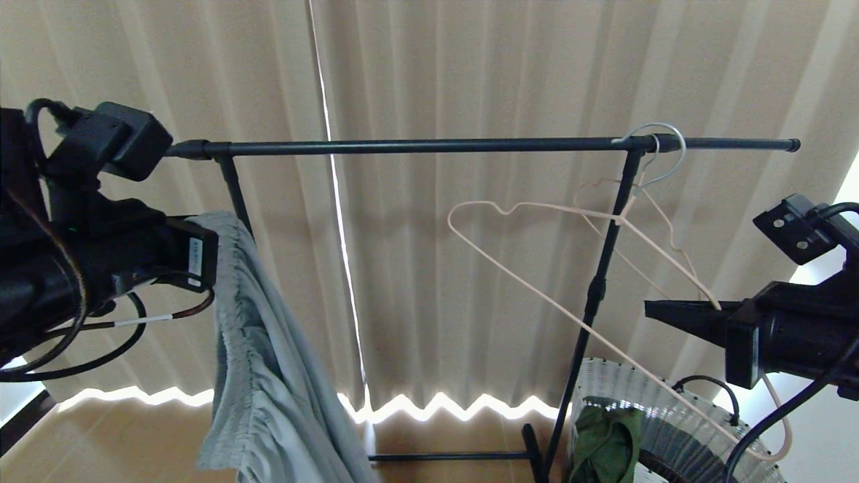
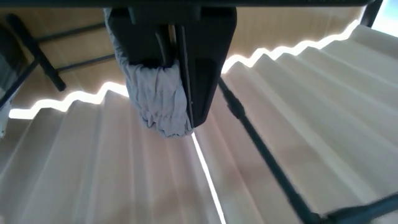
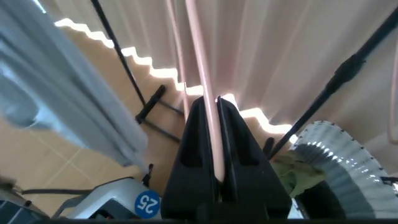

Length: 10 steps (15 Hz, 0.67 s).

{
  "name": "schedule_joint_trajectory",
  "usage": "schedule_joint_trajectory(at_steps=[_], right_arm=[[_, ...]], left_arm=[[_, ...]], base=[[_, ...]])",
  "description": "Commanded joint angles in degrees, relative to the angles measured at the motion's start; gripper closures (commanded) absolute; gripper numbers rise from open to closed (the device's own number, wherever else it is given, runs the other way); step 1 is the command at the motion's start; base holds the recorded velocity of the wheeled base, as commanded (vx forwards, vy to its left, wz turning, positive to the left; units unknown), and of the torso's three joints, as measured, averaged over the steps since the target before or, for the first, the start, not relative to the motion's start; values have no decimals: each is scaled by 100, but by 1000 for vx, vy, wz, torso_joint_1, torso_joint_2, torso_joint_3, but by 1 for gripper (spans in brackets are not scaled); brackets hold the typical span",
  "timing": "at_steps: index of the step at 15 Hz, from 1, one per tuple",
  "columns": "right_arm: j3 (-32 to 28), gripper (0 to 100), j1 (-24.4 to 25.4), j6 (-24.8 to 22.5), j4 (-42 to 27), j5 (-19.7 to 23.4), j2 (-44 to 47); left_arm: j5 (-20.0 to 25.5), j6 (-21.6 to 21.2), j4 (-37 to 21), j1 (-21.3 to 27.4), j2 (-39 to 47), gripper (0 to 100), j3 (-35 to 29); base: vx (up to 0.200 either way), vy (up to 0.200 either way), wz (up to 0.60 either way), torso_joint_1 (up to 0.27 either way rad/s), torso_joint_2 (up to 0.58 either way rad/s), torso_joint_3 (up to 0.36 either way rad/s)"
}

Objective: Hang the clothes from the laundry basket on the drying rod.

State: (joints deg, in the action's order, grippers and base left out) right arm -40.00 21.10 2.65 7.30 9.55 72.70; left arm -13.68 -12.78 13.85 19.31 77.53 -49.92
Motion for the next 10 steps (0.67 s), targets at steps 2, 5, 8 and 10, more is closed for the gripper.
schedule_joint_trajectory(at_steps=[2,5,8,10], right_arm=[[-61,100,421,333,70,-32,218],[-175,100,896,843,96,-58,279],[-254,100,1282,878,237,-76,271],[-272,100,1643,1098,237,-76,262]], left_arm=[[-126,21,-5,178,596,100,-325],[-548,293,-5,548,1176,100,-923],[-979,566,4,723,1818,100,-1556],[-1207,724,4,750,2143,100,-1863]], base=[[0,0,0,0,0,0],[0,0,0,0,0,0],[0,0,0,0,0,0],[0,0,0,0,0,0]])
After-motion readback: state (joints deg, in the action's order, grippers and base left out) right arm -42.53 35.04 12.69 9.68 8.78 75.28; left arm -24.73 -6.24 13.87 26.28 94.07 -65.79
